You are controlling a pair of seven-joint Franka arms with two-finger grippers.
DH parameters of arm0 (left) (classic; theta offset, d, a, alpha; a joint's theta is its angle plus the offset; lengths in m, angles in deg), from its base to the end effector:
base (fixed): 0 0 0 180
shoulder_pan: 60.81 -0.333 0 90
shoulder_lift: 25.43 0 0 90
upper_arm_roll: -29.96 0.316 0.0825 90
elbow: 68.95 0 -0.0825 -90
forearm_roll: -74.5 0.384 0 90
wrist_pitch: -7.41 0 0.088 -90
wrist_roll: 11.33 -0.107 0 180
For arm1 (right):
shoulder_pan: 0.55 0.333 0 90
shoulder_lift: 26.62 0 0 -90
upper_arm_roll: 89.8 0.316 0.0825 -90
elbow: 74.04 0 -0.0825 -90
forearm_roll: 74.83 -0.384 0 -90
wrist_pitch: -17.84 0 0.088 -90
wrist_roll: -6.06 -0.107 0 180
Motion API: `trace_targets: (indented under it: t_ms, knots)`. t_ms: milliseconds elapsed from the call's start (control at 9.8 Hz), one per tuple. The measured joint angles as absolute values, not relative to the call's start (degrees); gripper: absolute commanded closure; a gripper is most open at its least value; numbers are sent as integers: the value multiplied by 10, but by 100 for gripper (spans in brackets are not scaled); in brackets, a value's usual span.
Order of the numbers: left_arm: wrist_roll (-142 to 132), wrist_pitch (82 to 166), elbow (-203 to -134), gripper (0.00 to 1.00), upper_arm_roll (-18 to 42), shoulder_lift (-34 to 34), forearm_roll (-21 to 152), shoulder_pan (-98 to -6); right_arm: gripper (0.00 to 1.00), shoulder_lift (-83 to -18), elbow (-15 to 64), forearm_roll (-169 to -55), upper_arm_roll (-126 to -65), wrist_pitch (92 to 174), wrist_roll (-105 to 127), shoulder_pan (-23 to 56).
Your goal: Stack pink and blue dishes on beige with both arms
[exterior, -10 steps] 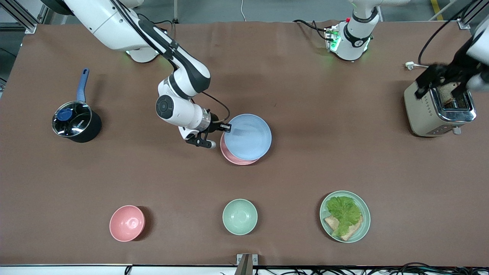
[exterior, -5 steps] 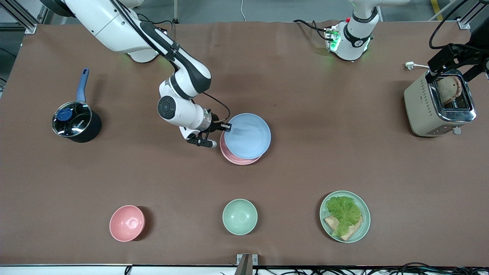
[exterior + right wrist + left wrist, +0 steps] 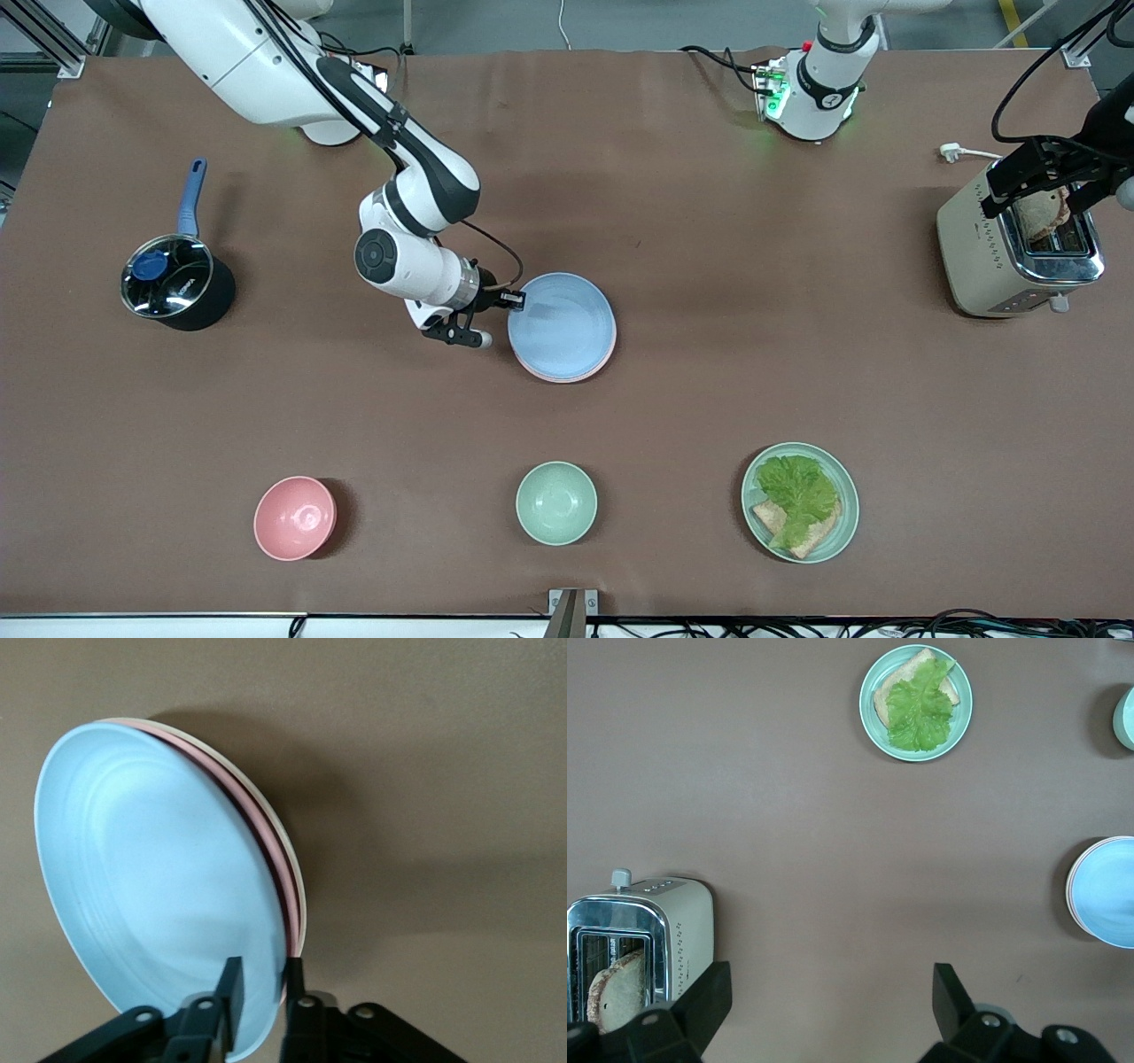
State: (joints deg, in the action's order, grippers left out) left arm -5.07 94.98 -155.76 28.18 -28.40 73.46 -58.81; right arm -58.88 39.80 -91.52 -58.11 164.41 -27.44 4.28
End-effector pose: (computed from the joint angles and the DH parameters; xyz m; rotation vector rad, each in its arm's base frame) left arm 0.5324 -0.0377 0.6750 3.1172 0.0653 0.0988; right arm 0.5077 0.3550 0.2233 -2.6994 0.3676 0.2895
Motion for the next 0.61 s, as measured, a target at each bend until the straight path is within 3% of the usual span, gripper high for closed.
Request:
trace_targets:
  t_ms: [306, 612]
  knots:
    - [-51, 950, -1557, 0, 281, -284, 735, -588, 0, -540, 386, -910, -582, 1611, -273, 34]
    - [-69, 948, -1557, 0, 281, -284, 735, -588, 0, -388, 354, -791, -607, 1423, -271, -35]
